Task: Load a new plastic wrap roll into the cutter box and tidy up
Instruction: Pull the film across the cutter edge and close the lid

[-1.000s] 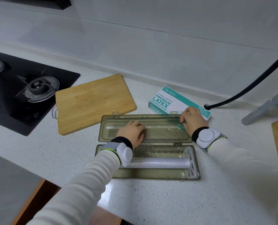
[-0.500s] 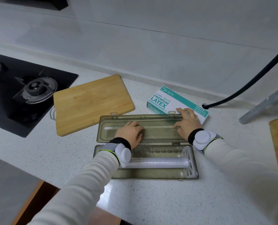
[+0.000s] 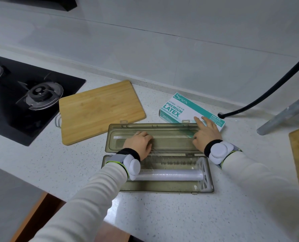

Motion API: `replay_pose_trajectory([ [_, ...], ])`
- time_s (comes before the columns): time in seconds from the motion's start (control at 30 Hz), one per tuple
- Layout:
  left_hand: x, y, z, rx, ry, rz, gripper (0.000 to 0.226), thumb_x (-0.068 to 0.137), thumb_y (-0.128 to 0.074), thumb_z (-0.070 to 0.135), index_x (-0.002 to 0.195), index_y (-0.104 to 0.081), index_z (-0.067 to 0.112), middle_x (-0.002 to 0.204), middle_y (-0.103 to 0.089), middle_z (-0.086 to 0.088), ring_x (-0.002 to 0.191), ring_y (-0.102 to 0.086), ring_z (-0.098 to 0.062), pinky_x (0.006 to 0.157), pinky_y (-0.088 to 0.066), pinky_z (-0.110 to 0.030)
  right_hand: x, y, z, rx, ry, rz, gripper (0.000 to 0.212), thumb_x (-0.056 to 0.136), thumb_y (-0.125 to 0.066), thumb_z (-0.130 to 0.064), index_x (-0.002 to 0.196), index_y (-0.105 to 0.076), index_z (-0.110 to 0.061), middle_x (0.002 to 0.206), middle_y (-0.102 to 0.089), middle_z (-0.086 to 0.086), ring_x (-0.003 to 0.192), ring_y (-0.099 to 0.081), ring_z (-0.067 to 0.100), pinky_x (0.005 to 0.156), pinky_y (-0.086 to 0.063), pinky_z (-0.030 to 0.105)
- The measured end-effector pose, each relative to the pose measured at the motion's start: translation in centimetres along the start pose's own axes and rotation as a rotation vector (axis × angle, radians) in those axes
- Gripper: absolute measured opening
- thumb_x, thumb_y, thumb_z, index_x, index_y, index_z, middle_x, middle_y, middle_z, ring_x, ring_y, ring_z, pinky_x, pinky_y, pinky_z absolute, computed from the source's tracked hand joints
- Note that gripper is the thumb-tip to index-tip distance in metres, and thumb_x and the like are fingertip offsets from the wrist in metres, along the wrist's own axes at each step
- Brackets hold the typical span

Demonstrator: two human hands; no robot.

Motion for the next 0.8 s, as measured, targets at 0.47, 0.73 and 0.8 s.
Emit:
replay_pose_trajectory([
  [0.47, -0.1, -0.2, -0.1, -0.012, -0.001, -0.003, 0.038, 0.096, -0.038, 0.031, 0.132, -0.047, 0.024, 0.134, -0.048, 0.004, 0.122, -0.046, -0.024, 0.08, -0.05, -0.037, -0.2, 1.5, -0.9, 0.169, 0.0, 0.205, 0.019, 0.083, -0.056, -0.013, 0.089, -0.074, -0.011, 0.151, -0.029, 0.007, 0.132, -0.028, 0.033, 0.107, -0.033, 0.04],
  [0.73, -0.1, -0.3, -0.1, -0.021, 0.008, -0.002, 0.037, 0.096, -0.039, 0.03, 0.131, -0.048, 0.023, 0.132, -0.049, 0.003, 0.12, -0.047, -0.025, 0.081, -0.053, -0.039, 0.3, 0.3, -7.3, 0.225, 0.28, 0.065, 0.031, 0.083, -0.053, -0.018, 0.107, -0.069, -0.029, 0.158, -0.005, -0.001, 0.143, -0.005, 0.03, 0.117, -0.014, 0.047],
  [0.8, -0.1, -0.4, -0.2, -0.029, 0.01, 0.006, 0.037, 0.095, -0.039, 0.03, 0.13, -0.048, 0.023, 0.131, -0.051, 0.002, 0.121, -0.046, -0.025, 0.081, -0.053, -0.04, 0.5, -0.1, -8.0, 0.19, 0.274, 0.028, 0.03, 0.085, -0.052, -0.022, 0.11, -0.068, -0.028, 0.159, -0.001, 0.0, 0.143, -0.003, 0.032, 0.117, -0.01, 0.048],
])
Point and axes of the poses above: each hand's wrist, its own x-axis towards the middle knuckle, its own y-axis out of the back of the hand, z = x × y, the point moved 2 cm from there along x, towards the middle knuckle
